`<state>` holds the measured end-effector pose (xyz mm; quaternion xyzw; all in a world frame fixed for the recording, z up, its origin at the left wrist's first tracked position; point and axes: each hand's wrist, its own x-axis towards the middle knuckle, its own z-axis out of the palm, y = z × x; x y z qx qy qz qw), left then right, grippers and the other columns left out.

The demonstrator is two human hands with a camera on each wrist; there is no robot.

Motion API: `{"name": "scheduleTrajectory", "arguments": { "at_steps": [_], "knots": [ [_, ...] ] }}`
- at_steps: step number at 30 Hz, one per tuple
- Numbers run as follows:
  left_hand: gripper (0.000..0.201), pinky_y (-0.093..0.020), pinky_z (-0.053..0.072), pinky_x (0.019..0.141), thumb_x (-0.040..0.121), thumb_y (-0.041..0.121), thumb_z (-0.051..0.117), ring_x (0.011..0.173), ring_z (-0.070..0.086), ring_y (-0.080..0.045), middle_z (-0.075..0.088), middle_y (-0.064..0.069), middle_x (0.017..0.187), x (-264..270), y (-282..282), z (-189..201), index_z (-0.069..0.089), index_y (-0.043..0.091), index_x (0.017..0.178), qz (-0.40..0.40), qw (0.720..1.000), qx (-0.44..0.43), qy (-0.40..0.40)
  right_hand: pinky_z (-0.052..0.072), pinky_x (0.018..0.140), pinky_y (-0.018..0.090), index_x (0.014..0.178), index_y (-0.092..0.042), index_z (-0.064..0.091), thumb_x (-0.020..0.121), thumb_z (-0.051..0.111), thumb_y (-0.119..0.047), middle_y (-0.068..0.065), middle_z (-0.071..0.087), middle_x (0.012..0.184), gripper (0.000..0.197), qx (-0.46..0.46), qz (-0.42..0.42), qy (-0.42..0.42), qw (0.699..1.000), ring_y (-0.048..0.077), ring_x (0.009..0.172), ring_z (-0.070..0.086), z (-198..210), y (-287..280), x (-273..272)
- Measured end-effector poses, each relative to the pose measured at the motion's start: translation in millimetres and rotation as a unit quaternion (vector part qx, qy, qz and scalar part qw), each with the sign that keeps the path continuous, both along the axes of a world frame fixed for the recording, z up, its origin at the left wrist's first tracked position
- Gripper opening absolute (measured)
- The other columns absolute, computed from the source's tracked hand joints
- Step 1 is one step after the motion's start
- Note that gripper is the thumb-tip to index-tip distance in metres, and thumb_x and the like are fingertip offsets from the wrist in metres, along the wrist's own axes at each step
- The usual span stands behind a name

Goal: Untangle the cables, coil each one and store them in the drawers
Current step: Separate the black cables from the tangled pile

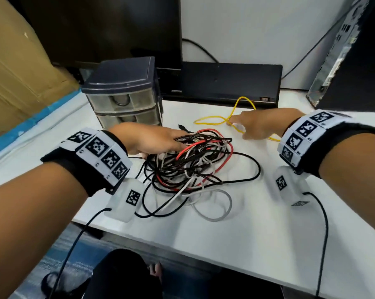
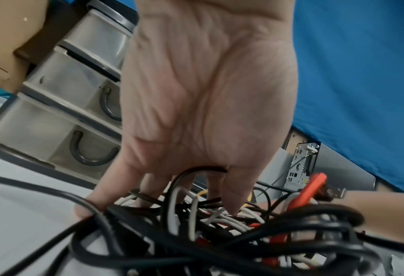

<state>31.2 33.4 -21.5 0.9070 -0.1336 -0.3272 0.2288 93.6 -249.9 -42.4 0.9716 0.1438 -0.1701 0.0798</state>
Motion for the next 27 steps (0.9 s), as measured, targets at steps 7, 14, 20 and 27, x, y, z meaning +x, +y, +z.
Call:
{"name": "scheduleTrajectory", "arguments": {
  "at_steps": [7,14,20,27],
  "knots": [
    [0.044,-0.053,0.052,0.104,0.106,0.043,0.051,0.127,0.060,-0.019,0.061,0.009,0.141,-1,2,2,0.042,0.051,0.148,0.009,1.000,-0.004,0.007,0.051,0.095,0.051,0.137,-0.023,0.051,0.098,0.039,-0.004,0.005,0.060,0.122,0.045,-0.083,-0.039,-0.045,0.995,0.033,0.109,0.060,-9,-10,14],
    [0.042,-0.060,0.053,0.101,0.107,0.038,0.050,0.121,0.064,-0.017,0.065,0.009,0.135,1,2,5,0.043,0.053,0.145,0.016,1.000,-0.001,0.020,0.054,0.092,0.047,0.100,-0.016,0.056,0.094,0.045,-0.007,0.005,0.061,0.099,0.016,-0.098,-0.095,-0.073,0.988,0.032,0.092,0.063,-19,-43,42],
    [0.040,-0.048,0.053,0.088,0.106,0.036,0.052,0.118,0.068,-0.023,0.066,0.010,0.132,4,3,3,0.046,0.053,0.142,0.017,1.000,-0.002,0.020,0.053,0.093,0.042,0.082,-0.014,0.050,0.099,0.043,-0.006,0.001,0.051,0.083,0.020,-0.145,-0.086,0.012,0.986,0.026,0.087,0.055,-11,-38,39],
    [0.045,-0.062,0.057,0.090,0.107,0.021,0.050,0.107,0.073,-0.027,0.068,-0.001,0.129,-2,3,4,0.046,0.042,0.146,0.003,1.000,-0.021,0.006,0.052,0.090,0.043,0.067,-0.022,0.047,0.096,0.059,-0.018,0.010,0.057,0.090,0.032,-0.063,-0.098,-0.055,0.992,0.038,0.104,0.065,49,0,-17]
  ]
}}
